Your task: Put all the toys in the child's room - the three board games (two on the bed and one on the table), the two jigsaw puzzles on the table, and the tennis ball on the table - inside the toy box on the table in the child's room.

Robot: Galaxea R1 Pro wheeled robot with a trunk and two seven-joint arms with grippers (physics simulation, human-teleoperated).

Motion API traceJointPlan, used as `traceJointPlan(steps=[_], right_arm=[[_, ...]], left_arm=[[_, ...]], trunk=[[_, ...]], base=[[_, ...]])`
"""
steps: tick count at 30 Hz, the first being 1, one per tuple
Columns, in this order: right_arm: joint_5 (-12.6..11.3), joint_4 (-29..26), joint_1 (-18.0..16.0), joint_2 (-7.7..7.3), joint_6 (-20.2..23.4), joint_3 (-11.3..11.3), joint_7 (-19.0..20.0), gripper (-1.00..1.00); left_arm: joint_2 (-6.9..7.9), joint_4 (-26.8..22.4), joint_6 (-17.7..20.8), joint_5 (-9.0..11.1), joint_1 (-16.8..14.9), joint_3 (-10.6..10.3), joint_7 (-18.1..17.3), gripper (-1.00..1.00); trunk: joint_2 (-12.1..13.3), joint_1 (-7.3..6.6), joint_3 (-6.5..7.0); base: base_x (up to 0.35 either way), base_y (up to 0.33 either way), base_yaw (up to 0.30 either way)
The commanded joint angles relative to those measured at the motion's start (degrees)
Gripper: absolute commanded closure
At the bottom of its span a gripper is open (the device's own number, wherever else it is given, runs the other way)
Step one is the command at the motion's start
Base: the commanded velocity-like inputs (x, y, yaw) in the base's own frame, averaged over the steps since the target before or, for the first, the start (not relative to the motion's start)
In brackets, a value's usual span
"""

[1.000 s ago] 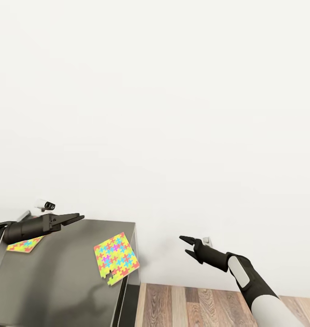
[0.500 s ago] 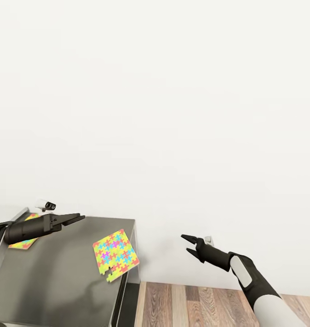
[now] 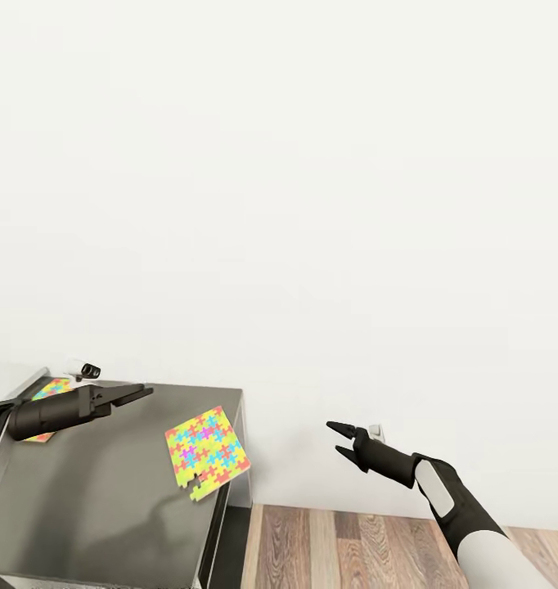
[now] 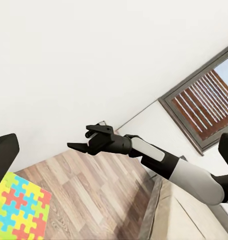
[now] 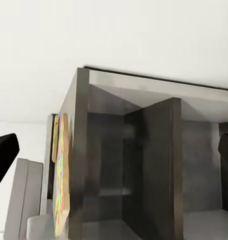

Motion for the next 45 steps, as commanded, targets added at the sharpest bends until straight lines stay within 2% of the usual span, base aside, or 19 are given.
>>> traceJointPlan(steps=[1,9,18,20,23,25,28,31,33,40,45], right_arm=[[-0.03,-0.02,-0.04,0.03,0.29,-0.14,0.07,-1.0],[0.02,-0.14,-0.05,0.13,0.32,-0.14,0.1,-1.0],[0.1,-0.33,-0.12,1.04,1.86,0.14,0.15,-1.0],[0.11,-1.21,-0.09,1.08,1.97,1.07,0.15,-1.0],[0.07,-4.14,-0.07,1.1,2.59,4.85,0.2,-1.0],[-0.09,-7.0,-0.07,1.11,3.46,8.32,0.1,-1.0],[-0.43,-8.84,-0.11,1.77,4.26,10.55,-0.2,-1.0],[-0.31,-9.45,-0.13,3.69,4.59,11.34,-0.35,-1.0],[-0.14,-9.59,-0.13,4.36,4.64,11.53,-0.41,-1.0],[-0.12,-9.72,-0.13,4.44,4.74,11.54,-0.38,-1.0],[0.14,-9.73,-0.13,5.06,4.69,11.47,-0.44,-1.0]], left_arm=[[0.01,-0.01,0.61,-0.03,-0.03,-0.01,-0.24,-1.0],[0.0,-0.01,0.61,-0.04,-0.03,-0.01,-0.24,-1.0],[-0.08,-0.01,0.61,-0.04,-0.03,-0.01,-0.24,-1.0],[-0.08,-0.01,0.61,-0.06,-0.03,-0.01,-0.24,-1.0],[-0.09,-0.01,0.61,-0.05,-0.03,-0.01,-0.24,-1.0],[0.01,-0.01,0.61,-0.04,-0.03,-0.01,-0.24,-1.0],[0.06,-0.01,0.61,-0.04,-0.03,0.01,-0.24,-1.0],[0.08,-0.01,0.61,-0.04,-0.03,-0.01,-0.24,-1.0],[0.16,-0.01,0.61,-0.04,-0.03,0.03,-0.24,-1.0],[0.3,-0.01,0.61,0.02,-0.03,0.07,-0.24,-1.0],[0.42,-0.01,0.61,0.05,-0.03,0.14,-0.24,-1.0]], trunk=[[-0.45,0.22,-0.24],[-3.65,1.98,-1.68],[-7.26,3.96,-3.29],[-7.67,4.18,-3.47],[-7.67,4.18,-3.47],[-7.67,4.18,-3.47],[-7.67,4.18,-3.47],[-7.67,4.18,-3.47],[-7.67,4.18,-3.47],[-7.67,4.18,-3.47],[-7.67,4.18,-3.47]], base=[[0.0,0.0,0.0],[0.0,0.0,0.0],[0.0,0.0,0.0],[0.0,0.0,0.0],[0.0,0.0,0.0],[0.0,0.0,0.0],[0.0,0.0,0.0],[0.0,0.0,0.0],[0.0,0.0,0.0],[0.0,0.0,0.0],[0.0,0.0,0.0]])
